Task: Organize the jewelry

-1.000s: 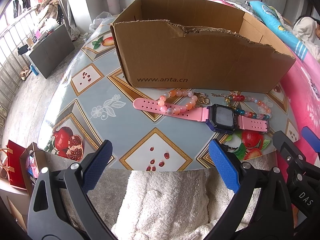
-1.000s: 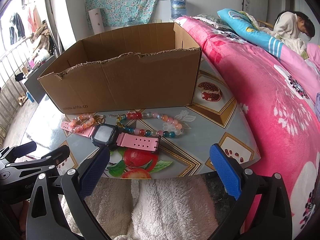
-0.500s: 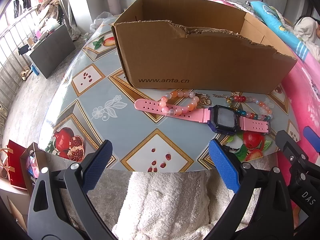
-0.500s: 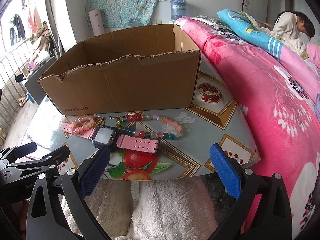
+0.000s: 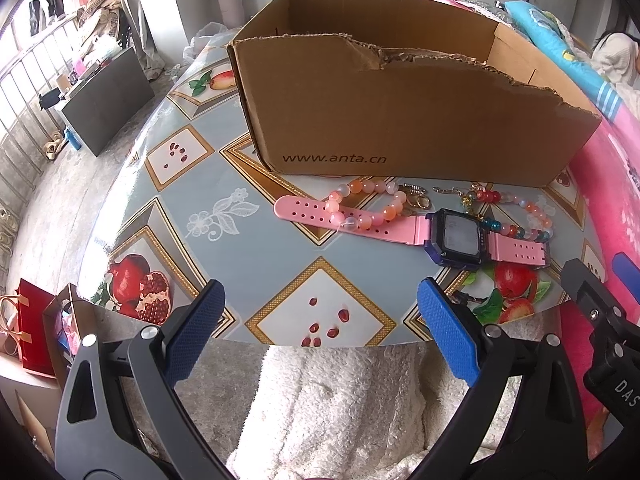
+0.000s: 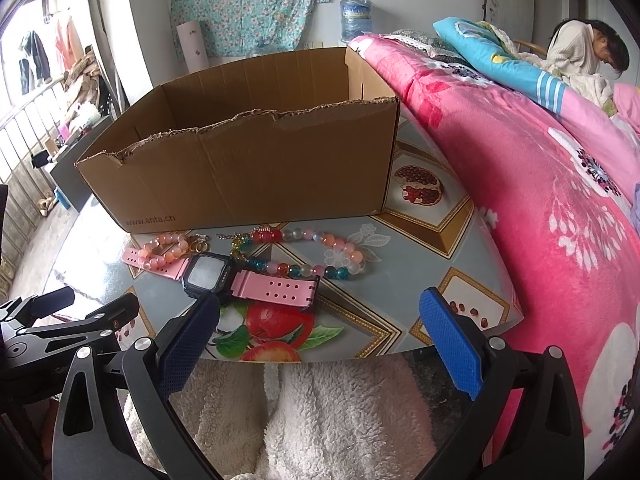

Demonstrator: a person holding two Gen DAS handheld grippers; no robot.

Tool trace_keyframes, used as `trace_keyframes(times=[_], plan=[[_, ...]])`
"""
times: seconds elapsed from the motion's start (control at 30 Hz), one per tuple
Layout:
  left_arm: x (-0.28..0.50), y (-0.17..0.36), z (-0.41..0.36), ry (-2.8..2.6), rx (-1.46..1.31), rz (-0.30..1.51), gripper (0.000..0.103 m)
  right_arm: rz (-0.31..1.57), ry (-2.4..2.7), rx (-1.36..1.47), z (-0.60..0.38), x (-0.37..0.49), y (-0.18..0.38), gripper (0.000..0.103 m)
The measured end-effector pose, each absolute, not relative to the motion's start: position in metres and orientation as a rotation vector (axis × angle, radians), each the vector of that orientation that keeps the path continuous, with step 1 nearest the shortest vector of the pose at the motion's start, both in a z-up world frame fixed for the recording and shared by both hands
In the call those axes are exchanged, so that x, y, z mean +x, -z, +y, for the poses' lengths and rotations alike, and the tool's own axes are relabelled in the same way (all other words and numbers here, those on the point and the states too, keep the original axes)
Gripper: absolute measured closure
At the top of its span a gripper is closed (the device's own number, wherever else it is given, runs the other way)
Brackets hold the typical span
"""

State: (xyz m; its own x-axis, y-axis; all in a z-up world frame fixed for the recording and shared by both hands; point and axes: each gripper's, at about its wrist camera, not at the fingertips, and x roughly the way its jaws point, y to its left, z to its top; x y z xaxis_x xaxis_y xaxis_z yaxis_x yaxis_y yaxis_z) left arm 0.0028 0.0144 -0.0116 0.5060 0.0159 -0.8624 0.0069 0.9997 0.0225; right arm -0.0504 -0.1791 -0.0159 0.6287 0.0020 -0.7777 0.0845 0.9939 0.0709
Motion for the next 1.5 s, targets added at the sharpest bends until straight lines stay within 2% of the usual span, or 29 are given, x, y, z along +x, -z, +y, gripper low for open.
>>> trace_keyframes(times=[0.33,0.57,0.7,0.93,1.13,1.2,1.27,1.5], plan=[[0.013,0.021,0.031,0.097,0.022,1.025,0.01,0.851,-0.02,0.129,-0.182,-0.047,0.018,0.005],[0.02,0.017,0.057,0.231,-0.07,0.899,0.01,0.813,-0.118,0.127,-0.173,-0.04,0.018,0.005],[0.03,0.018,0.059,0.239,-0.079,0.917,0.008,0.796,-0.179,0.121,-0.165,-0.035,0.019,0.006],[0.035,0.021,0.043,0.301,-0.108,0.892,0.008,0.769,-0.277,0.055,-0.153,-0.034,0.021,0.012],[0.034,0.023,0.03,0.328,-0.054,0.845,0.009,0.785,-0.399,-0.05,-0.143,-0.033,0.027,0.024],[0.034,0.023,0.028,0.331,-0.041,0.834,0.011,0.784,-0.446,-0.083,-0.138,-0.032,0.028,0.026],[0.038,0.023,0.025,0.336,-0.03,0.836,0.025,0.78,-0.476,-0.109,-0.134,-0.032,0.028,0.029],[0.048,0.03,0.026,0.359,-0.054,0.862,0.047,0.786,-0.529,-0.199,-0.122,-0.027,0.03,0.033]])
